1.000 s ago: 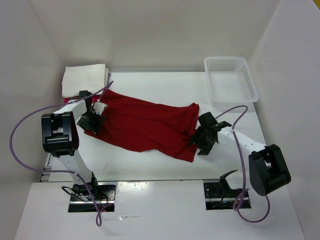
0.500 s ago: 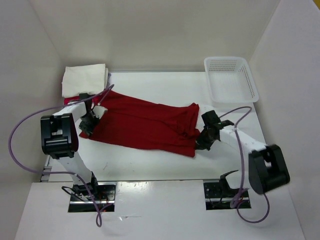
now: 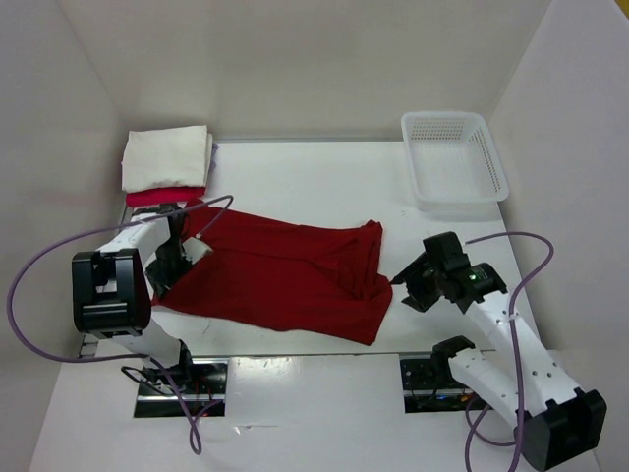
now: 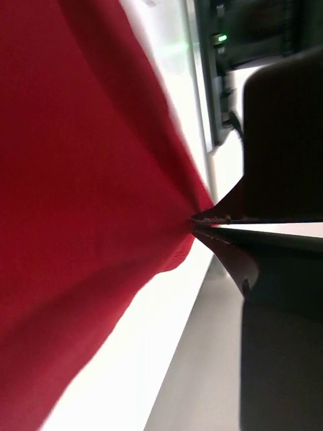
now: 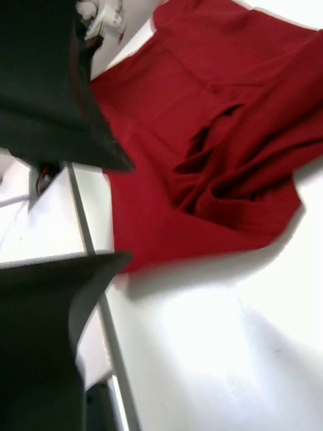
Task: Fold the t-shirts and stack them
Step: Fold the flattened tshirt in 1/3 of the way
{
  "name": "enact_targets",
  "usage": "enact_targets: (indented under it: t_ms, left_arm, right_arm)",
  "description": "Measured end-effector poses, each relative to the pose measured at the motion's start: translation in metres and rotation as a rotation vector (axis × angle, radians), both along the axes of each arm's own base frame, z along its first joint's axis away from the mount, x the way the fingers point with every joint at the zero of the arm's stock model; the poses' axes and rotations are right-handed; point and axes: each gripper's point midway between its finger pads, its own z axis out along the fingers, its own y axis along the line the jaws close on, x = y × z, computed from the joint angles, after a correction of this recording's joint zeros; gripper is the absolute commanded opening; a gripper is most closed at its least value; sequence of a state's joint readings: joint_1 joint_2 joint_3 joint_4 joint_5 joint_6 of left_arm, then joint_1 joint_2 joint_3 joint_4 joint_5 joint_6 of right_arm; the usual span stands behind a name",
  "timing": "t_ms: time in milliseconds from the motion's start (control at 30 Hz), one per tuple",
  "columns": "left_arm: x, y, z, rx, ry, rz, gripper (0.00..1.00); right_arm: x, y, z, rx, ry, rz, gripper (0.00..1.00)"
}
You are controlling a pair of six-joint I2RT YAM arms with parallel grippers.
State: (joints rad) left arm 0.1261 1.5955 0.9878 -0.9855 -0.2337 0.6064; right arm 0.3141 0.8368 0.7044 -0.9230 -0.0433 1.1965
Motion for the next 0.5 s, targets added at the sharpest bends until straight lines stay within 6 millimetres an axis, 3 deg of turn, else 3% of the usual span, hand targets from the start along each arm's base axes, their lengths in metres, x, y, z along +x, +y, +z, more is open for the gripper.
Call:
enact_targets:
  t_ms: [133, 167, 200, 267, 333, 400, 467, 500]
  left_arm:
    - [-0.021, -0.004, 0.005, 0.003, 0.084, -0.006, 0.21]
    - [-0.025, -0.005, 0.009, 0.005, 0.096, -0.007, 0.28]
    - [-0.029, -0.006, 0.013, 0.003, 0.109, -0.008, 0.42]
    - [-0.034, -0.008, 0.023, -0.007, 0.127, -0.001, 0.51]
    - [-0.036, -0.007, 0.032, 0.005, 0.126, 0.009, 0.57]
    - [-0.036, -0.001, 0.041, 0.024, 0.128, 0.014, 0.60]
    - [-0.021, 0.007, 0.059, 0.027, 0.078, 0.037, 0.62]
    - [-0.004, 0.014, 0.072, 0.030, 0.006, 0.052, 0.62]
  right_arm:
    - [-0.014, -0.004, 0.004, -0.007, 0.002, -0.010, 0.65]
    - [-0.016, -0.005, 0.005, -0.011, 0.001, -0.012, 0.65]
    - [-0.017, -0.007, 0.007, -0.016, 0.001, -0.014, 0.65]
    - [-0.013, -0.008, 0.013, -0.039, -0.008, -0.004, 0.64]
    - [0.000, -0.009, 0.025, -0.081, -0.018, 0.022, 0.60]
    - [0.026, -0.008, 0.035, -0.151, -0.018, 0.063, 0.51]
    - [0.058, -0.003, 0.043, -0.204, -0.038, 0.115, 0.36]
    - [0.076, 0.000, 0.044, -0.232, -0.050, 0.145, 0.33]
